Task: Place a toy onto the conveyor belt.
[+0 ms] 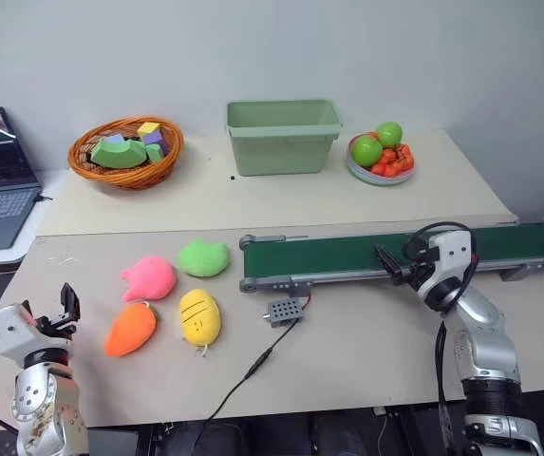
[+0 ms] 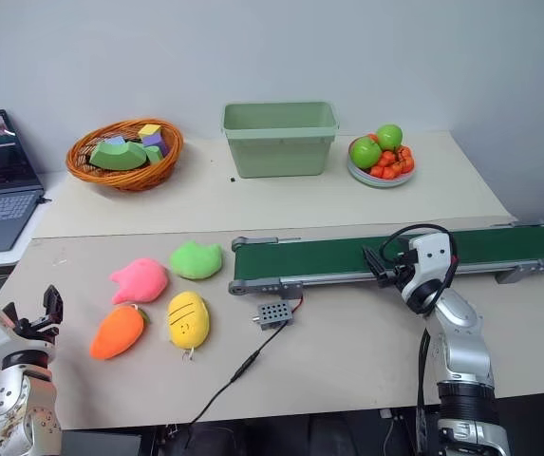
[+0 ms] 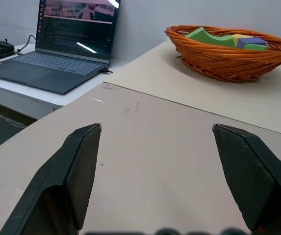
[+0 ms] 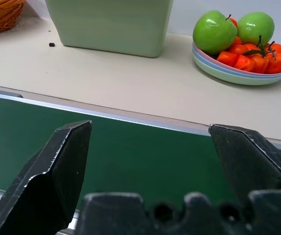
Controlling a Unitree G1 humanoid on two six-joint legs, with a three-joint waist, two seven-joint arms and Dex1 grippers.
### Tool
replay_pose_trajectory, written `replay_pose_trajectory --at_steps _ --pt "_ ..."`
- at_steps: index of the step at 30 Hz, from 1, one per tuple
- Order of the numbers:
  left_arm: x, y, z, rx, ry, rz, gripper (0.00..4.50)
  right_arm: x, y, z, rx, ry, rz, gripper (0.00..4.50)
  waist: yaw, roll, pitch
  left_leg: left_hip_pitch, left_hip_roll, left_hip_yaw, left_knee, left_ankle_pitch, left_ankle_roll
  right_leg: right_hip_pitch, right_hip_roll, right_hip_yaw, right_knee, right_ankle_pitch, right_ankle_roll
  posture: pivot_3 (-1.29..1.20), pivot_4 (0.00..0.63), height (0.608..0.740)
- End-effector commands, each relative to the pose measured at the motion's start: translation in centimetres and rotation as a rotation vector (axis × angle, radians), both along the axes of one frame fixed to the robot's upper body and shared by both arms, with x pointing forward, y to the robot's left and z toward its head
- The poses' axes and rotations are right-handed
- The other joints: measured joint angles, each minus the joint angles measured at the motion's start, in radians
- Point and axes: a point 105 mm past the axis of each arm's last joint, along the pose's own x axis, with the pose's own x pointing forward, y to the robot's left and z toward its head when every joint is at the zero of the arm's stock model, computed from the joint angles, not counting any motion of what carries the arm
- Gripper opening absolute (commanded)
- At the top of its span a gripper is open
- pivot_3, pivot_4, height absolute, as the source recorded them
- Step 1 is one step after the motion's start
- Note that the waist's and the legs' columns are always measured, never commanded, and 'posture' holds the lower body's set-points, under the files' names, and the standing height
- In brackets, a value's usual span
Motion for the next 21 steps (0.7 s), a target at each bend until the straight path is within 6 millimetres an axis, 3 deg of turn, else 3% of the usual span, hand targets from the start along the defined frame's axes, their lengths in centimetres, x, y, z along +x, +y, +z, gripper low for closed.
replay_pose_trajectory --at_steps 1,6,10,12,15,18,21 --pt "0.2 -0.2 1.1 0.068 -0.007 -0.024 3.87 -0.1 0.1 1.5 0.008 -0.073 0.0 4.5 0.0 0.0 0.0 0.0 0.0 0.0 0.0 0.0 0.0 0.0 0.0 0.0 0.0 0.0 0.0 0.0 0.15 0.728" --pt "0.6 -0.6 1.1 0.07 -0.005 -0.039 3.87 0.2 1.1 1.5 0.002 -0.062 0.031 4.5 0.0 0.0 0.0 0.0 0.0 0.0 0.0 0.0 0.0 0.0 0.0 0.0 0.0 0.0 0.0 0.0 0.15 0.728" --pt "0.6 -0.7 1.1 0.071 -0.006 -0.044 3.87 -0.6 4.9 3.0 -0.01 -0.072 0.229 4.5 -0.002 0.0 0.0 0.0 0.0 0.0 0.0 0.0 0.0 0.0 0.0 0.0 0.0 0.0 0.0 0.0 0.15 0.728" --pt "0.7 -0.8 1.1 0.069 -0.007 -0.048 3.87 -2.6 8.0 4.2 -0.028 -0.055 0.463 4.5 -0.002 0.0 0.0 0.0 0.0 0.0 0.0 0.0 0.0 -0.001 0.0 0.0 0.0 0.0 0.0 0.0 0.15 0.728" --pt "0.7 -0.9 1.0 0.071 -0.002 -0.056 3.87 -7.4 11.4 4.7 -0.113 0.041 0.85 4.5 0.001 0.0 0.0 -0.001 0.0 0.0 0.0 0.0 0.001 -0.001 0.0 0.0 -0.001 0.0 0.0 0.0 0.15 0.728" --pt "0.9 -1.0 1.0 0.071 -0.001 -0.062 3.87 -10.7 12.5 4.5 -0.219 0.128 1.085 4.5 0.01 -0.001 0.001 -0.001 0.001 -0.002 0.0 -0.001 0.001 0.001 0.0 -0.003 -0.004 0.0 0.0 0.0 0.15 0.728" --pt "1.0 -1.2 1.1 0.073 -0.003 -0.074 3.87 -11.5 13.0 4.5 -0.294 0.142 1.169 4.5 0.015 -0.003 0.001 0.0 0.0 -0.002 0.0 -0.001 0.002 0.003 0.0 -0.003 -0.005 0.0 0.001 0.0 0.15 0.728"
